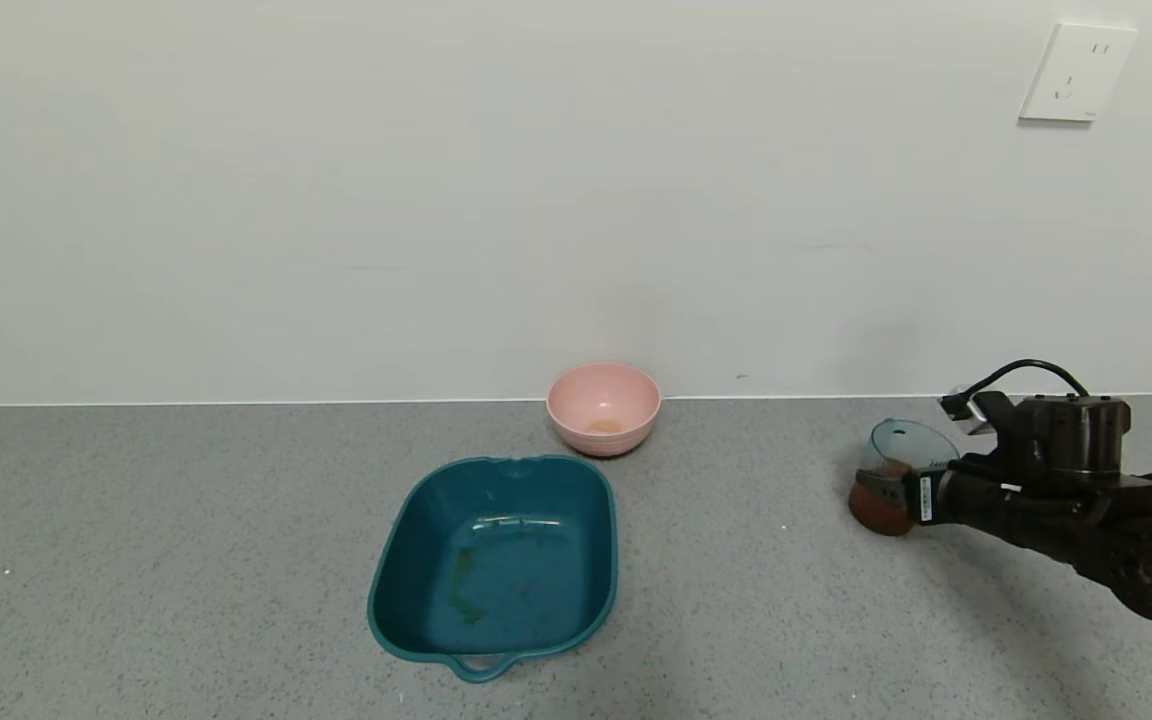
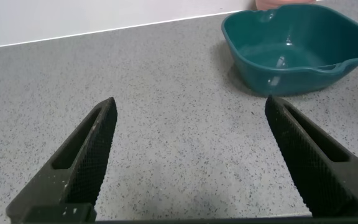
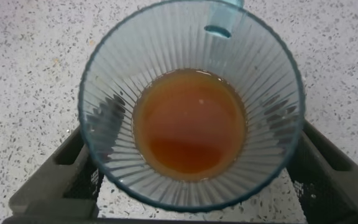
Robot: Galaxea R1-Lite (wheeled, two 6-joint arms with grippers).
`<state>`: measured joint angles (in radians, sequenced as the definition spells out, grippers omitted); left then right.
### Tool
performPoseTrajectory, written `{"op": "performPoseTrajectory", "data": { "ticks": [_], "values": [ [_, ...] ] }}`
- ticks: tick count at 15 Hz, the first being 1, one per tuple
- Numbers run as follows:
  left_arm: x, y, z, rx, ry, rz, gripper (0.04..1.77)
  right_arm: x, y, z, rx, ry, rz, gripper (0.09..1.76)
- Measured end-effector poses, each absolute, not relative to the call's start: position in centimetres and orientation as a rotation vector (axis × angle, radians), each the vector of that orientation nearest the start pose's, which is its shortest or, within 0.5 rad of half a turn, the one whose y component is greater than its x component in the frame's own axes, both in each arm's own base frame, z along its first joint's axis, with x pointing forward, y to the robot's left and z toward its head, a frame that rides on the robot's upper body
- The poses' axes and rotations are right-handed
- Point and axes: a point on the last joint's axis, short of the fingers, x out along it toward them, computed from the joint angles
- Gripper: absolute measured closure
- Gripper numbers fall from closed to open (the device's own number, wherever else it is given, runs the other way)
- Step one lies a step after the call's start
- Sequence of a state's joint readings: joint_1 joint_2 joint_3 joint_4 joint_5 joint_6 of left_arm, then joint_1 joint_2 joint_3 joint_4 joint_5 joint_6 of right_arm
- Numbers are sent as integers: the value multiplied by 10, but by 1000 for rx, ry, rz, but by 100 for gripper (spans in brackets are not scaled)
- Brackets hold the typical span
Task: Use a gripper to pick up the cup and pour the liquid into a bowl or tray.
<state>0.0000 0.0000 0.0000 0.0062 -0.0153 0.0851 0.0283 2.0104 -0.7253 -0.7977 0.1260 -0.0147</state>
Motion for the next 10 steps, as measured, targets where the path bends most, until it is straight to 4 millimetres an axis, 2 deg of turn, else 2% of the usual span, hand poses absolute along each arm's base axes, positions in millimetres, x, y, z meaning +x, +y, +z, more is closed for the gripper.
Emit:
{"op": "performPoseTrajectory", "data": {
  "ticks": [10],
  "values": [
    [-23, 0, 75, 84, 6, -16, 9, 343, 10, 70, 12, 494, 147, 14]
  ]
}}
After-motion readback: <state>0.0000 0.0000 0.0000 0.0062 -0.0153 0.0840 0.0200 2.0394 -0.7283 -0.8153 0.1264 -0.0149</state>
